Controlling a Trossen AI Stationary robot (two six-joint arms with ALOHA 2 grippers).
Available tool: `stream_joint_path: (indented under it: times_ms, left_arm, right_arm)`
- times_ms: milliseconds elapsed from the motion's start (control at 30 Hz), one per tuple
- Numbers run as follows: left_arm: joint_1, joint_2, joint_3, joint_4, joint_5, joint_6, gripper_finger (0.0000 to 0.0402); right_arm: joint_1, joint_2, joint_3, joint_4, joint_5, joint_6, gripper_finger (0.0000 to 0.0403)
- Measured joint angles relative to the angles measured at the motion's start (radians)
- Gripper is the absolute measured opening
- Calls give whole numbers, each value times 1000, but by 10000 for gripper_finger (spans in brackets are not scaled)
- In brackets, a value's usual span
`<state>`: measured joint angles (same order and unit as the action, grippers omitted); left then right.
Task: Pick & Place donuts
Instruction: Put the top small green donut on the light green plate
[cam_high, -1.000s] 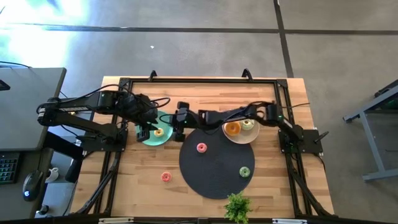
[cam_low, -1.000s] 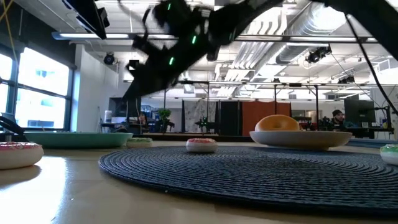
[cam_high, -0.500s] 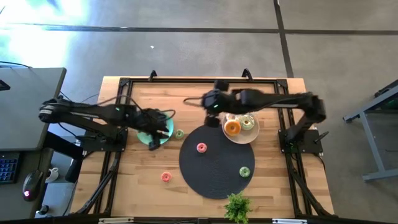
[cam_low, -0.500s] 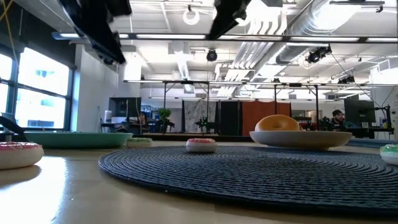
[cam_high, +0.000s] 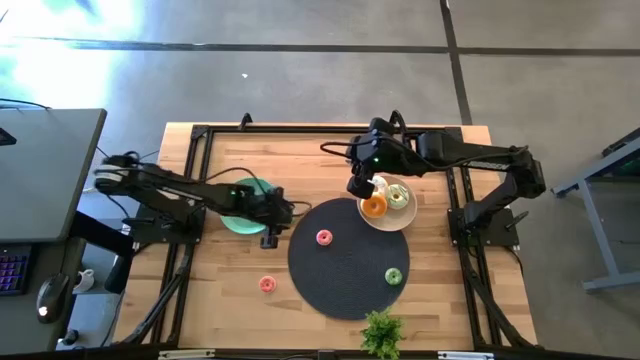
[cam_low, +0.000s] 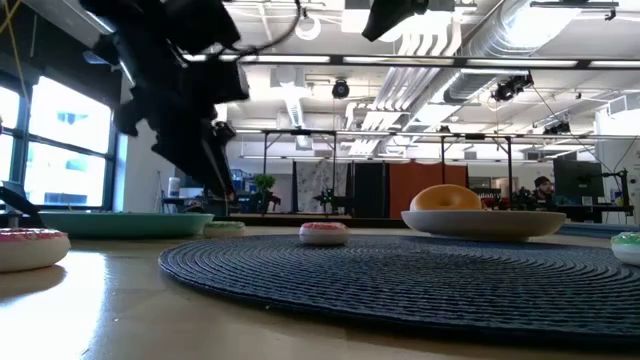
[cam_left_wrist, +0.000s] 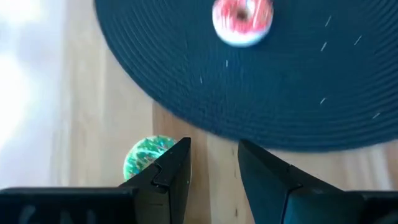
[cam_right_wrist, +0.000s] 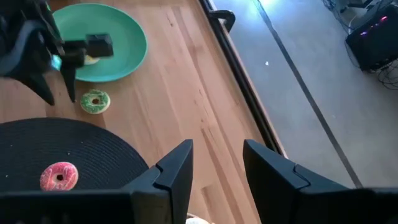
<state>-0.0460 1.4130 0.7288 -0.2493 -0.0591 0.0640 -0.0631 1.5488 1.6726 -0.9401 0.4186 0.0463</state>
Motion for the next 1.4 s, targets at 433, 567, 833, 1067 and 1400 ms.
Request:
stream_joint_path:
  times_ms: [433, 567, 833, 1067, 1400]
  left_arm:
    - [27, 253, 176, -198, -72, -37, 131]
    - [61, 272, 177, -194, -51, -50, 130]
    - [123, 272, 177, -188, -5, -35, 30]
    - [123, 236, 230, -266, 23, -65, 13]
    - [120, -93, 328, -604, 7, -22, 3]
  right_arm:
    - [0, 11, -41, 11, -9, -26, 138]
    - [0, 11, -101, 41, -9, -28, 138]
    - [0, 9, -146, 47, -10, -28, 138]
    - [0, 5, -159, 51, -200, -55, 138]
    - [42, 6, -445, 436, -435, -72, 138]
